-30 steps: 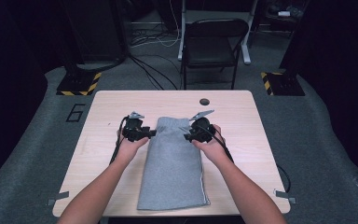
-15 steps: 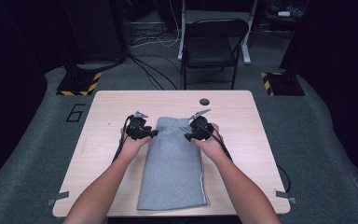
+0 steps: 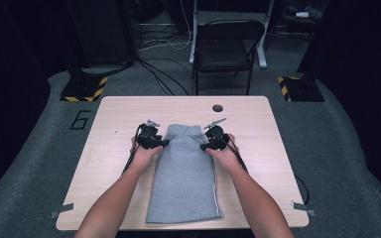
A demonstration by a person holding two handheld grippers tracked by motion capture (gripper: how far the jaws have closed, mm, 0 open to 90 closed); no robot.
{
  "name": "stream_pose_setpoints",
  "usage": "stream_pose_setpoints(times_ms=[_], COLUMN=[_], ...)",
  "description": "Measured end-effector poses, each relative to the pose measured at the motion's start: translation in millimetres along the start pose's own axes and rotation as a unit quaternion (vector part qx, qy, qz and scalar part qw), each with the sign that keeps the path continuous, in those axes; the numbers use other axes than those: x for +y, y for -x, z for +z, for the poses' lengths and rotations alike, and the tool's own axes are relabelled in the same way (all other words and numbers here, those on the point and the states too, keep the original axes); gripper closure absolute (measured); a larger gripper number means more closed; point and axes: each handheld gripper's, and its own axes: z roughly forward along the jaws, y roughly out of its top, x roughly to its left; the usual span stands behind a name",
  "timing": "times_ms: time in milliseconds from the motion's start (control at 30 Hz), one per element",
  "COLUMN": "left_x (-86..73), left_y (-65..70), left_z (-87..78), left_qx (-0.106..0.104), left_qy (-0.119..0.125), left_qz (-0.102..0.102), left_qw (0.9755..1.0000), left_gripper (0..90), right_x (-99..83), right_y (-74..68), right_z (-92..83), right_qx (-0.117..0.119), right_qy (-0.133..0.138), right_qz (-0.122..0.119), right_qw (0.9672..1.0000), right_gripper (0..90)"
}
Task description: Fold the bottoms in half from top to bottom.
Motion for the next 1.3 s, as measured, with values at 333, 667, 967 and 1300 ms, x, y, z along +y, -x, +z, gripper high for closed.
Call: stream_pose_setpoints(times_ms=[333,667,967,1300], left_x=[-3.9,-4.5,-0.2,-2.0], left_y=[2.8,5.4,8.1,7.7], left_z=[7.8,-0.2,-2.0,6.0], left_qx=[-0.021,-0.024,-0.019,-0.017], left_qy=[-0.011,-0.029,-0.018,-0.003], left_qz=[-0.014,0.001,0.009,-0.004], left_qw=[0.9996,0.9993,0.9996,0.9998], left_gripper=[67.5,85.3,71.2,64.1], right_x=[-3.6,-2.8,-1.6,0.8], right_y=[1.6,-5.6,-1.4,8.6], right_z=[3.4,-1.8,-10.3,-0.7], right_qx=[0.003,0.039,0.042,0.018], right_qy=[-0.025,-0.046,-0.029,0.008], right_qz=[0.024,-0.009,0.021,0.029], right_qw=[0.9994,0.9981,0.9985,0.9994], right_gripper=[51.4,78.1,63.0,53.7])
